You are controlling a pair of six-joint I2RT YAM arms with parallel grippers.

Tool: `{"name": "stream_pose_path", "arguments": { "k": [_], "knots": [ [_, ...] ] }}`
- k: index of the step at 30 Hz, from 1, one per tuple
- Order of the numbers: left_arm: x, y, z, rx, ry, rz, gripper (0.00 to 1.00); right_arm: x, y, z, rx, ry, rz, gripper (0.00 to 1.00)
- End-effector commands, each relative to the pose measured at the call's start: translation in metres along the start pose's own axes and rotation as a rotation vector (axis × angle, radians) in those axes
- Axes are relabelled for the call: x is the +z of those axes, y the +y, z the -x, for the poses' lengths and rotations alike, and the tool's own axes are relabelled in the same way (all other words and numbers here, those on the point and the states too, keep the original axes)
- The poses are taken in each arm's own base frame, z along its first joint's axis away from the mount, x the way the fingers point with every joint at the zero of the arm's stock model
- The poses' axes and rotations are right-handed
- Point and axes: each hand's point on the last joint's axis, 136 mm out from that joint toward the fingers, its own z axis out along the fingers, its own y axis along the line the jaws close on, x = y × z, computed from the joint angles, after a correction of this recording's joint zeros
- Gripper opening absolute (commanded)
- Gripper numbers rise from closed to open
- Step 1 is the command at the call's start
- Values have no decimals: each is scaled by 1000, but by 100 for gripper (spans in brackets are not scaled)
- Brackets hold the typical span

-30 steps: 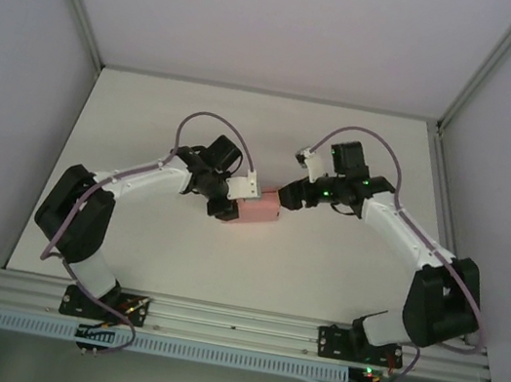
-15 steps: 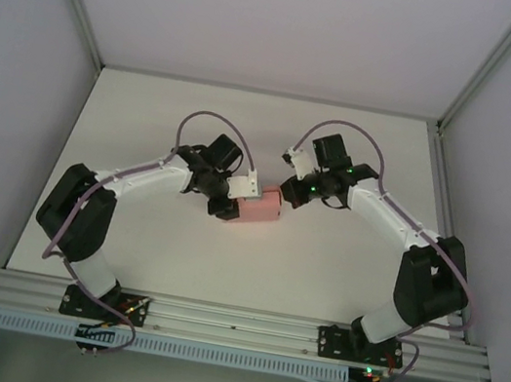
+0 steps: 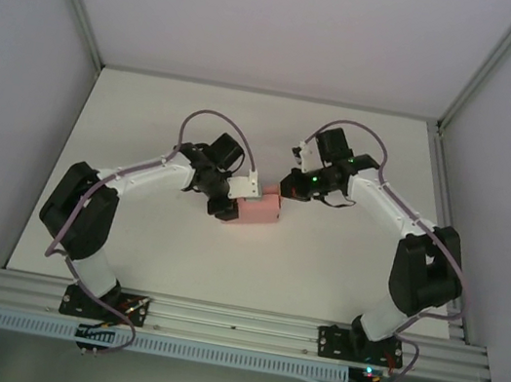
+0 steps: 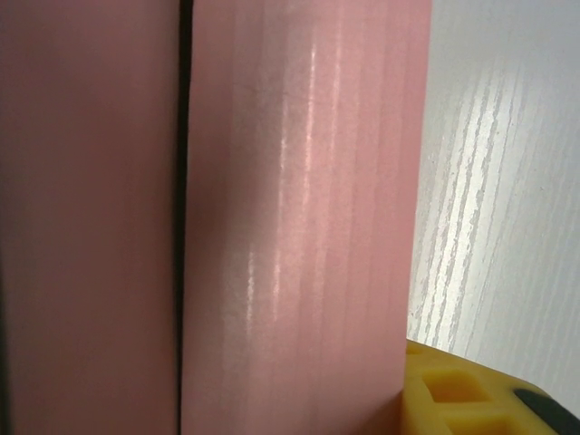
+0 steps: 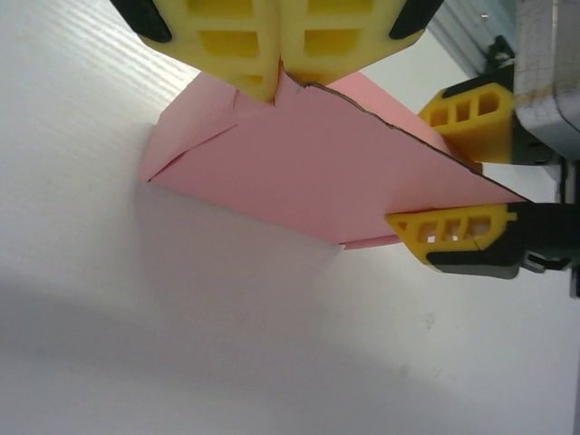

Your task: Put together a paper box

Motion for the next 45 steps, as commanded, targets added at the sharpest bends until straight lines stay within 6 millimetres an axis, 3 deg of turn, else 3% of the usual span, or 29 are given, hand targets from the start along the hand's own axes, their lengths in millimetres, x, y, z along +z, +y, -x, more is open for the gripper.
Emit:
{"name": "stream_pose_path", "arguments": {
  "k": [1,13,16,21,28,38,43,45],
  "knots": [
    [9,10,-7,-39,46,25,33,-6,57,-16,118,132,261,0],
    [12,9,-10,-35,57,17,33,-8,47,-4,275,130,293,1],
    [13,10,-8,-30,48,17,33,-4,35,-11,189,102,236,4],
    [16,12,-8,-40,58,16,34,11,-3,-25,47,31,93,9],
    [15,14,-5,-58,43,28,36,34,-18,-45,-54,-52,55,11],
    [8,16,2,-71,18,43,38,48,-54,-73,-233,-44,-180,12],
    [-5,23,15,-75,-39,86,47,49,-59,-71,-280,-90,-249,7],
    [-12,25,20,-88,-62,107,56,45,-59,-66,-259,-103,-268,6]
  ]
}}
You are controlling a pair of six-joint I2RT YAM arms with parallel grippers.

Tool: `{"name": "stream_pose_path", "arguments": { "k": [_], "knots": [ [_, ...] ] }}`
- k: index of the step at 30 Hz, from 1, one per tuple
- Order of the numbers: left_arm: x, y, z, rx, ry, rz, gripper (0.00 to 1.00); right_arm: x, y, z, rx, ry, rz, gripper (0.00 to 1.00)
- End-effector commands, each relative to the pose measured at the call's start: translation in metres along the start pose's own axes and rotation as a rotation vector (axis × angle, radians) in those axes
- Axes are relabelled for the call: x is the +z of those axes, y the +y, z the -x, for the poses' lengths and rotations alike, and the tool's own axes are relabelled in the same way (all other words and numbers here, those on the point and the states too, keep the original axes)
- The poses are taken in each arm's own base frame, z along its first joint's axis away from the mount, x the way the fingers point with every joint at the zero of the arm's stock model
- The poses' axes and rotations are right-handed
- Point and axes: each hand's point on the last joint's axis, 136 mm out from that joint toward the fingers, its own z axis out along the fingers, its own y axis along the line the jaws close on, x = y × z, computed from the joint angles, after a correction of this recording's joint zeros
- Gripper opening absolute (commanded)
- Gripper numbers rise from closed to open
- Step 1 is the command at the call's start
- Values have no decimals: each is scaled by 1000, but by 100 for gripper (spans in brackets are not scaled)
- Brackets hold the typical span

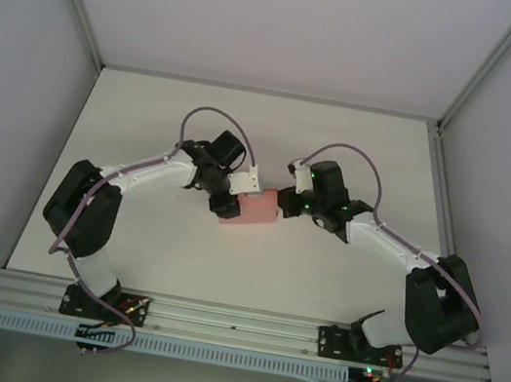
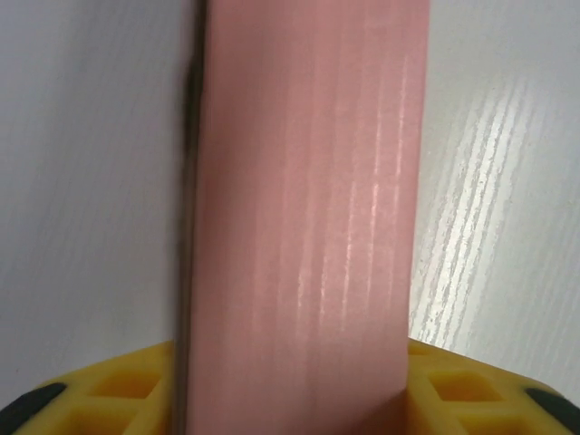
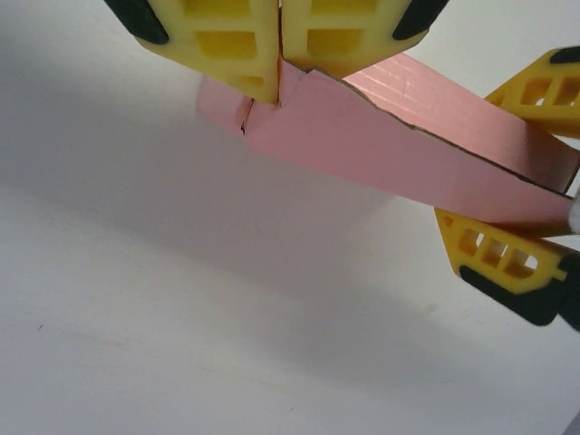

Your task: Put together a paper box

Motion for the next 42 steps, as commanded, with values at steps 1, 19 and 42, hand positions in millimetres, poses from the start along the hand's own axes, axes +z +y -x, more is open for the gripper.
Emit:
{"name": "stream_pose_path", "arguments": {
  "k": [1,19,42],
  "knots": [
    [-17,15,20,-34,-86,79,61,7,-13,-75,46,251,-80,5],
    [-77,10,-13,-433,-135,335,73,7,-9,-62,104,264,-169,5],
    [-71,10,-8,-623,-127,311,0,-2,-13,-63,33,291,-294,6]
  ]
}}
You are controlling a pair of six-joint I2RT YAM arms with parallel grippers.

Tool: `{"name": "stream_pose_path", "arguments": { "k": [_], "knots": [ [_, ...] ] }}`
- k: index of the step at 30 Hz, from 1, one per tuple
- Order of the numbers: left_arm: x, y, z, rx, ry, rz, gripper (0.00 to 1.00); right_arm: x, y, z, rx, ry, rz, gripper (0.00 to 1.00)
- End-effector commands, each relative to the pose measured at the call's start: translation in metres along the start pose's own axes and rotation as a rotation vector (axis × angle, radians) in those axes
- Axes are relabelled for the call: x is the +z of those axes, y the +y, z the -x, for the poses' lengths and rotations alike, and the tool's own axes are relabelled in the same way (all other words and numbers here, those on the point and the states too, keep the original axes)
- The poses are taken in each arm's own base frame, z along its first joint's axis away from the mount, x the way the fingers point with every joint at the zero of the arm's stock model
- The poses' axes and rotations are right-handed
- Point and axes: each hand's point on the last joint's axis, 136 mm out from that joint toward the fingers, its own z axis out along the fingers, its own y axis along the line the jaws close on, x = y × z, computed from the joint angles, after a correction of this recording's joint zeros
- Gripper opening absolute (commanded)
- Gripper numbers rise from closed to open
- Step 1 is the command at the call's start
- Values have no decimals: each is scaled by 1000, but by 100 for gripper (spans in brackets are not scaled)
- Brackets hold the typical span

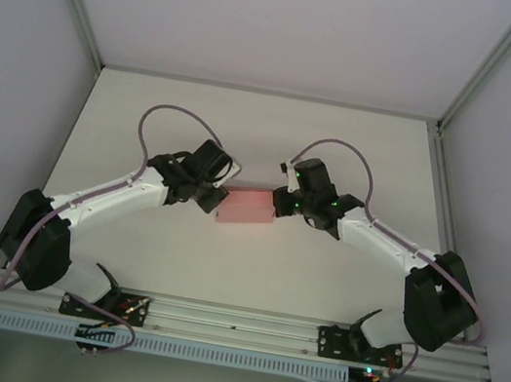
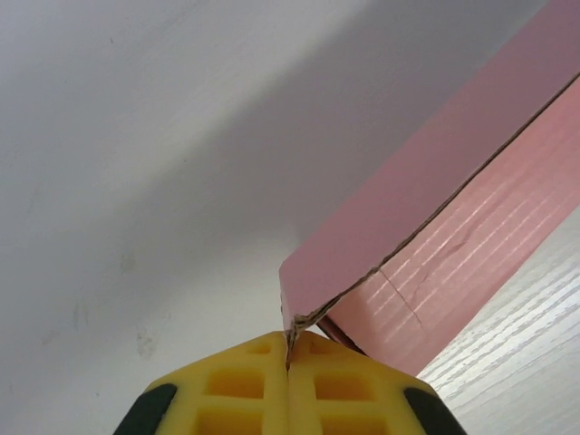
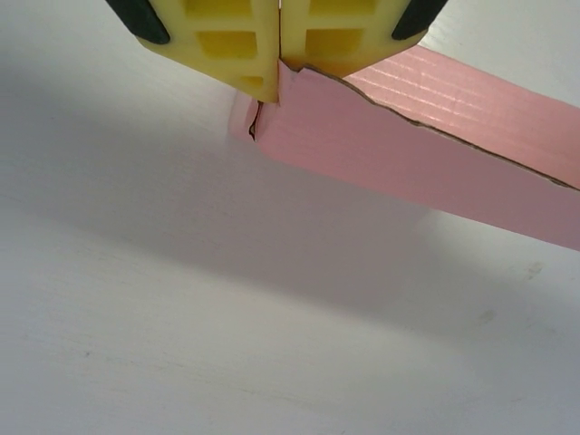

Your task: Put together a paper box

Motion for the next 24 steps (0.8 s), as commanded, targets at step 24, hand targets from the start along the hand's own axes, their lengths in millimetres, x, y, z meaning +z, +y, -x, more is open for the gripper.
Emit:
{"name": "stream_pose_path", "arguments": {
  "k": [24],
  "knots": [
    [-4,-27,18,-659,154,-424,0,4,8,-65,-2,205,-212,4]
  ]
}}
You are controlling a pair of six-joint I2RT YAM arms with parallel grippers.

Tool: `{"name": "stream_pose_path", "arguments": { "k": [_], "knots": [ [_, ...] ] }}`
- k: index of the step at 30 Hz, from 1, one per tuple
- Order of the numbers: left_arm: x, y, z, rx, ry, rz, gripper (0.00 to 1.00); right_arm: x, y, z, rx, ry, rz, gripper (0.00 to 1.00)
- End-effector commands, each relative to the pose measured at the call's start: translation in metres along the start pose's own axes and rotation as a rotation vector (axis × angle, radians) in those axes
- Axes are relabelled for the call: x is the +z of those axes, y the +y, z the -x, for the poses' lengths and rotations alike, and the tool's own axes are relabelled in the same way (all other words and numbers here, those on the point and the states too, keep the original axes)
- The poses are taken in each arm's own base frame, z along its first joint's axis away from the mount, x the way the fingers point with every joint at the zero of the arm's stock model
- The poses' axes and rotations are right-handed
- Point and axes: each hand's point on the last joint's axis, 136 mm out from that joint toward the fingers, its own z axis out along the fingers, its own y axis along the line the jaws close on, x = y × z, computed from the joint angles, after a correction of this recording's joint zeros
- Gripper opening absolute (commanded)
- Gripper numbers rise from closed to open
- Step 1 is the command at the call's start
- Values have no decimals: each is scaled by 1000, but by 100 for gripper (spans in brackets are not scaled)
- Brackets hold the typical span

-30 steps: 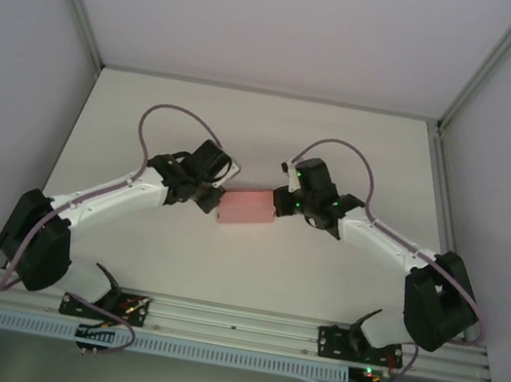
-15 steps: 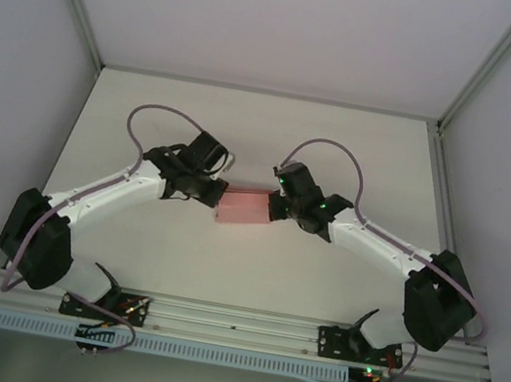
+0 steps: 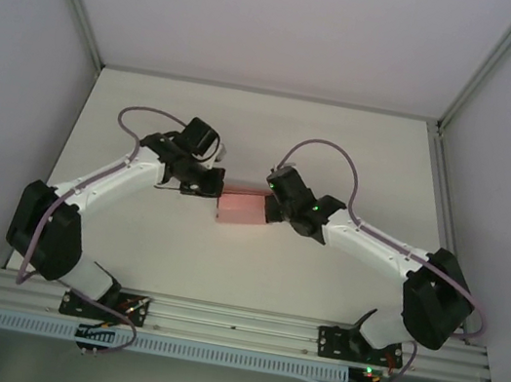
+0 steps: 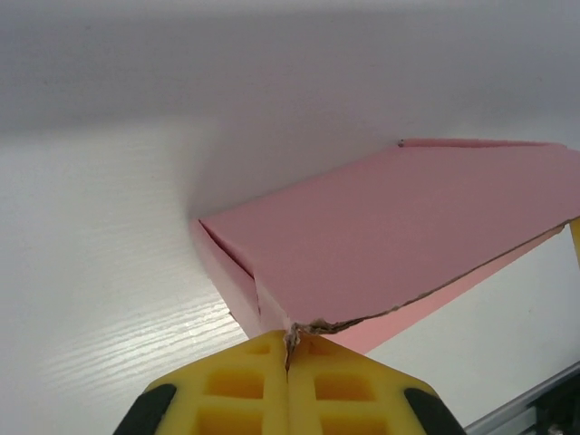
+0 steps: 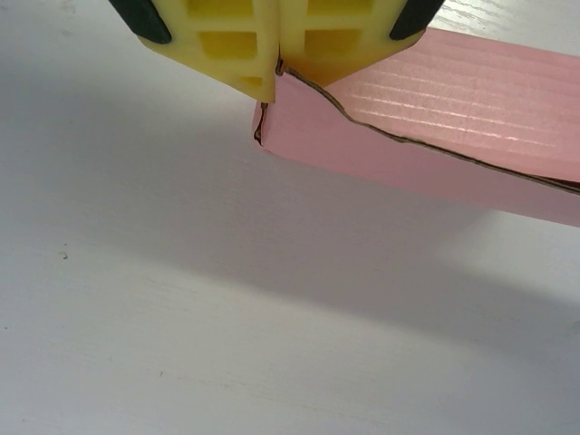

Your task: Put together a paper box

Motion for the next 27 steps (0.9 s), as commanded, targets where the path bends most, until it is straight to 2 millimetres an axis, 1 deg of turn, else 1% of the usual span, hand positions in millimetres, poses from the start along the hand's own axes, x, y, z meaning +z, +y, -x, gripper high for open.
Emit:
{"name": "stream_pose_path", "arguments": {
  "k": [1,4,6,7,8,11,13,16,18,22,27],
  "knots": [
    [2,-22,2,-53,26,-132,0,10,2,-56,-31,199,0,4],
    [5,-19,0,-91,54,-123,0,11,2,-57,-25,204,0,4],
    [7,-27,-1,-102,74,-180,0,12,1,-58,-24,207,-5,4],
    [8,-26,-1,-94,77,-178,0,12,2,-57,-28,207,-3,4],
    [10,-24,-1,-74,81,-167,0,12,1,-57,-33,205,-6,4],
    [18,-9,-6,18,66,-61,0,12,-3,-56,-35,188,-27,4],
    [24,4,-13,83,39,32,0,13,-4,-55,-38,169,-25,4],
    [31,11,-28,155,27,85,0,12,-1,-51,-42,136,-6,4],
    [34,11,-38,198,30,99,0,11,-1,-51,-52,113,10,4],
    [36,27,-49,297,3,247,0,10,-3,-52,-72,95,13,4],
    [47,30,-70,381,49,296,0,12,-5,-58,-89,77,16,3]
  ]
}}
